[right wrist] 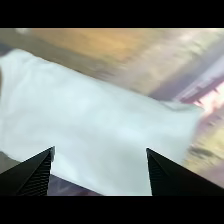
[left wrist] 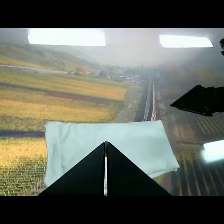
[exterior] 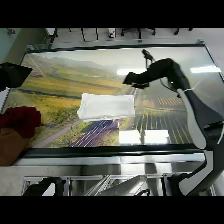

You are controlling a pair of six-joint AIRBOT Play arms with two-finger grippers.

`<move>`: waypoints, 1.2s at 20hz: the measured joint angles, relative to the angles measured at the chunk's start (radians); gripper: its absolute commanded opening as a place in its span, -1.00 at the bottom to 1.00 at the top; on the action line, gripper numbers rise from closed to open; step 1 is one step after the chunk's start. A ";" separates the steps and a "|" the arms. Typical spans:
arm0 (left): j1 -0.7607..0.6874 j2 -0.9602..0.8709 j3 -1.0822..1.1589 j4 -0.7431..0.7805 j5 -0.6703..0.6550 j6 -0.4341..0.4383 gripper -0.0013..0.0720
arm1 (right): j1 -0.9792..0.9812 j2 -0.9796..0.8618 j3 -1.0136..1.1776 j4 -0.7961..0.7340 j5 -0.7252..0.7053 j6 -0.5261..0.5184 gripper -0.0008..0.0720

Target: Fold the shirts.

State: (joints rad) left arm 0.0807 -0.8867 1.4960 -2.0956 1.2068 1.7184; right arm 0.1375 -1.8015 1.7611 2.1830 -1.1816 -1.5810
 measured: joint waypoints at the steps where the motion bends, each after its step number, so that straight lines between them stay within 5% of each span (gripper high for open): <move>1: 0.000 0.010 -0.003 0.000 -0.002 0.000 -0.93 | -0.039 0.004 -0.024 -0.018 -0.037 0.002 0.98; 12: 0.000 0.046 -0.010 -0.002 -0.002 -0.016 -0.93 | -0.085 -0.206 -0.157 0.221 -0.100 -0.118 0.95; 13: 0.000 0.046 -0.010 -0.002 -0.001 -0.015 -0.93 | -0.070 -0.216 -0.157 0.235 -0.088 -0.123 0.64; 14: 0.000 0.046 -0.010 -0.002 0.001 -0.016 -0.93 | -0.057 -0.222 -0.158 0.236 -0.072 -0.127 -0.19; 15: 0.000 0.046 -0.010 -0.002 0.002 -0.016 -0.93 | -0.044 -0.230 -0.159 0.235 -0.052 -0.133 -0.81; 24: 0.000 0.046 -0.011 -0.001 0.032 -0.019 -0.93 | -0.118 -0.119 -0.116 0.241 0.039 -0.137 -0.91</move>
State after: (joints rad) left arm 0.0803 -0.8406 1.4853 -2.0968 1.2388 1.6993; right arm 0.0196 -1.9205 1.6451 2.4245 -1.1427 -1.7176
